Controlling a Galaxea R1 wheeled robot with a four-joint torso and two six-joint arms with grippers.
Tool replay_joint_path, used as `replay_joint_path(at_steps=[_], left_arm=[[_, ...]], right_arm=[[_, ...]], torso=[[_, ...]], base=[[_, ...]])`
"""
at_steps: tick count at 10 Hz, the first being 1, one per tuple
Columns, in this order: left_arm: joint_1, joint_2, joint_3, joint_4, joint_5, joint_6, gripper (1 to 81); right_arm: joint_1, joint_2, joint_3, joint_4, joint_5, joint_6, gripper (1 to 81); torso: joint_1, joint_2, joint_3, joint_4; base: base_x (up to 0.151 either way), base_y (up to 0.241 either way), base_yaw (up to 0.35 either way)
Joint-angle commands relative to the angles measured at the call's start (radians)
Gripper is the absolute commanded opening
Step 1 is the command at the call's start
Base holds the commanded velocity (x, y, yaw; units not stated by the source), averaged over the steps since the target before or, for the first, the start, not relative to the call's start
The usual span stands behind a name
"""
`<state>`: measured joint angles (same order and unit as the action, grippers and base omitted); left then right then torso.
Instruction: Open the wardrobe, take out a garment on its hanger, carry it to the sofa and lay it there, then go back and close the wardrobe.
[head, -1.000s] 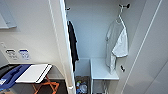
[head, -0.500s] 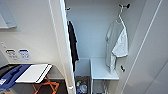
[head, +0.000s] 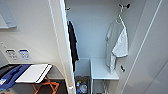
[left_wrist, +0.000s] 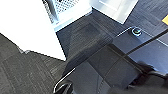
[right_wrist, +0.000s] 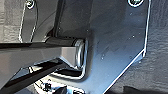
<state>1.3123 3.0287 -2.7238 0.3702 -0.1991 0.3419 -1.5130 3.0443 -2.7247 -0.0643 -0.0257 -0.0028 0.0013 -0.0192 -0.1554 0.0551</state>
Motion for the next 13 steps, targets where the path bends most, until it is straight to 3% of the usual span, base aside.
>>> replay_joint_path(at_steps=[1,2,5,8,10,13], left_arm=[[-0.098,0.021,-0.002,0.001,0.035,0.054,81.1],[-0.115,0.027,-0.002,-0.019,0.033,0.034,81.1],[-0.147,0.046,0.013,-0.120,0.017,-0.138,81.1],[-0.167,0.068,0.013,-0.104,0.009,-0.143,81.1],[-0.201,0.081,0.010,0.049,0.038,-0.089,81.1],[-0.247,0.116,0.006,0.243,0.101,-0.087,81.1]], right_arm=[[0.030,0.003,0.002,0.012,-0.059,0.001,81.1],[0.030,0.004,0.004,0.012,-0.059,0.000,81.1],[0.032,0.004,0.007,0.011,-0.059,0.000,81.1],[0.032,0.004,0.002,0.011,-0.057,0.001,81.1],[0.032,0.004,0.007,0.011,-0.057,0.001,81.1],[0.036,0.007,0.010,0.011,-0.057,0.001,81.1]], torso=[[0.000,0.000,0.000,0.000],[0.000,0.000,0.000,0.000],[0.000,0.000,0.000,0.000],[0.000,0.000,0.000,0.000],[0.000,0.000,0.000,0.000],[0.000,0.000,0.000,0.000]], base=[[0.000,0.000,0.000],[0.000,0.000,0.000],[0.000,0.000,0.000],[0.000,0.000,0.000],[0.000,0.000,0.000],[0.000,0.000,0.000]])
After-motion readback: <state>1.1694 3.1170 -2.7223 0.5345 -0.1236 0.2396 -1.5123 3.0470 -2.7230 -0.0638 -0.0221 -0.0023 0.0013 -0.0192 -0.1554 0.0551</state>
